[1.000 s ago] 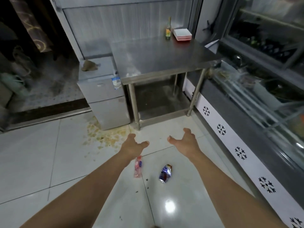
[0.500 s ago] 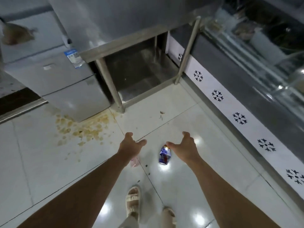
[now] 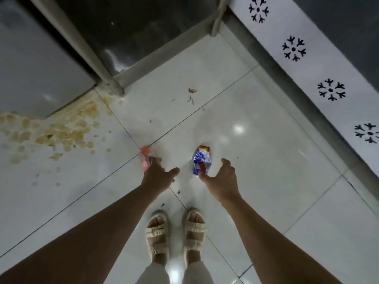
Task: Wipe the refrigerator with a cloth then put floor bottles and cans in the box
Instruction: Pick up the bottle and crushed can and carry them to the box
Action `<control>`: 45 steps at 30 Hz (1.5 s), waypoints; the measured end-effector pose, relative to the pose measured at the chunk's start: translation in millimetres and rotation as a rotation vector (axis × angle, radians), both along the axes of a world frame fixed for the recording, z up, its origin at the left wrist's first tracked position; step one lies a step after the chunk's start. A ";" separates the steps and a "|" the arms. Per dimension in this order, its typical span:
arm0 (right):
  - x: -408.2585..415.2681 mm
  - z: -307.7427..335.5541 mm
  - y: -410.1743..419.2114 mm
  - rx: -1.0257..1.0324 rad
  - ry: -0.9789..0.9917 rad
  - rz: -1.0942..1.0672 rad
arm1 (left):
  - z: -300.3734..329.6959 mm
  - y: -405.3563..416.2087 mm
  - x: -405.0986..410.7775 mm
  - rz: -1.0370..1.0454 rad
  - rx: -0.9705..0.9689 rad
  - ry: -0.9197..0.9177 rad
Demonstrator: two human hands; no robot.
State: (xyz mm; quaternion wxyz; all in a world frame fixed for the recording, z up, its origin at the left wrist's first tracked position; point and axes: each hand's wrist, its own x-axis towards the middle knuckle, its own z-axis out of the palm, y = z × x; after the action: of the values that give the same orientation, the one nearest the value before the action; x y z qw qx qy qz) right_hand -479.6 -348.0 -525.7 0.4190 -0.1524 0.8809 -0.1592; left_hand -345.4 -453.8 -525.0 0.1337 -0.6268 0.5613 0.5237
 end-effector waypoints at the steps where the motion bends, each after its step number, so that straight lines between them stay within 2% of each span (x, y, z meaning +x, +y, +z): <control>1: -0.9 -20.8 1.7 0.012 0.000 -0.005 | -20.6 1.9 -2.0 0.004 0.004 0.002; 11: -10.8 -231.0 10.1 0.038 0.026 -0.015 | -215.7 26.9 -16.7 -0.001 0.008 -0.018; 16: -10.8 -311.8 10.5 0.048 0.052 -0.081 | -281.6 29.9 -19.8 -0.033 0.010 -0.003; 20: -8.6 -352.2 11.0 0.067 0.134 -0.119 | -313.4 30.8 -17.2 -0.042 -0.024 -0.014; 26: -0.8 -370.8 5.0 -0.006 0.142 -0.214 | -330.5 25.0 -10.5 -0.011 -0.036 0.009; 30: 6.0 -363.7 -5.1 0.028 0.140 -0.234 | -324.7 21.4 -3.2 0.026 -0.041 0.017; 35: 26.2 -342.8 -26.6 -0.014 0.198 -0.159 | -306.9 10.3 16.5 0.128 -0.115 -0.001; 40: 60.0 -328.9 -52.1 -0.133 0.152 -0.077 | -298.8 -0.5 49.8 0.240 -0.263 -0.128; 45: 86.2 -335.5 -62.3 -0.191 0.121 -0.043 | -319.9 -3.6 74.2 0.329 -0.198 -0.239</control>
State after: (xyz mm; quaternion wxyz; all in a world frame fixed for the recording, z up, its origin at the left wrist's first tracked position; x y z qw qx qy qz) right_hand -393.3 -410.3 -861.2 0.3452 -0.1817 0.8885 -0.2417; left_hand -271.2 -457.5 -844.8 0.0498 -0.7774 0.4806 0.4028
